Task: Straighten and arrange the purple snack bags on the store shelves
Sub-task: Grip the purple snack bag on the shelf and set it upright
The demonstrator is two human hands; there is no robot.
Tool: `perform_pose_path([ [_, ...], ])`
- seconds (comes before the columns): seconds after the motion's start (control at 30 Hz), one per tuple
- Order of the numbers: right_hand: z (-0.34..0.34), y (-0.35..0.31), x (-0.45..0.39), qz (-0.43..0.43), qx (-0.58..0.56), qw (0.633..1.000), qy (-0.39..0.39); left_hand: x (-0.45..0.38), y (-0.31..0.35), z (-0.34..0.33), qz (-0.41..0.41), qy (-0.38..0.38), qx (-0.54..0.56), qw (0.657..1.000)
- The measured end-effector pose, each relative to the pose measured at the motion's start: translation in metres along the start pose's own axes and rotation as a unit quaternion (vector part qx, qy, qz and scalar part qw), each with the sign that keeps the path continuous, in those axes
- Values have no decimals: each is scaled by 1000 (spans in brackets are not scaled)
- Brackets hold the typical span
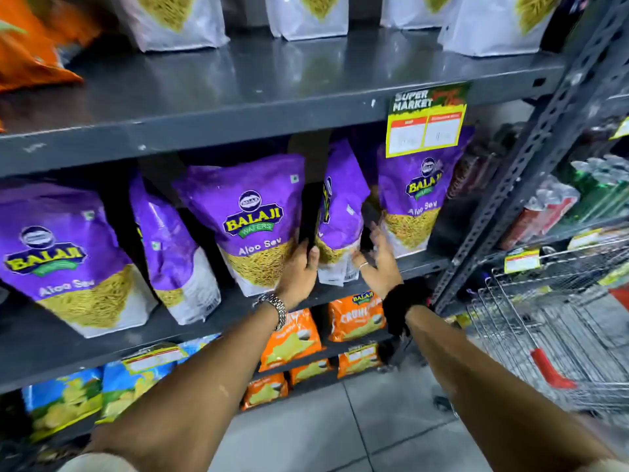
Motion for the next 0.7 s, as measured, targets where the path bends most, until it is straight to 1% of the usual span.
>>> perform_pose_path([
  [0.03, -3, 5, -5, -15, -22, 1000, -9, -4, -4, -3, 26, -9, 6, 1000],
  [0.13, -10, 12, -10, -48, -26, 997, -57, -12, -18, -11, 79, -29, 31, 996],
  [0.2, -11, 11, -7, -58, -41, 995, -66, -16, -29, -18, 87, -29, 64, 994],
  [0.27, -8, 6, -2, -47, -43, 995, -72, -18, -38, -22, 89, -27, 96, 991],
  [0.33, -4, 7, 1, -37, -38, 996, -71, -20, -60, -31, 104, -20, 130, 986],
  [0.4, 2, 10, 10, -40, -35, 996, -68, -21, -90, -46, 110, -33, 137, 984],
  [0.47, 12, 17, 21, -43, -40, 997, -56, -9, -73, -44, 121, -45, 138, 982],
  [0.57, 22, 21, 38, -38, -48, 996, -59, 5, -49, -40, 132, -64, 150, 978],
  [0.67, 24, 21, 47, -30, -16, 998, -52, -4, -49, -36, 133, -58, 141, 979],
  [0.7, 22, 20, 48, -25, -22, 998, -52, -10, -51, -35, 127, -63, 132, 981],
])
Point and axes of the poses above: each hand's wrist, its own x-axis away from the middle knuckle, its own z-axis out of the back of the hand, y = z × x, the point moved 5 cm from there along -x, towards the middle knuckle, and after that the axes turned 11 degrees about -z, right-handed, at the moved point
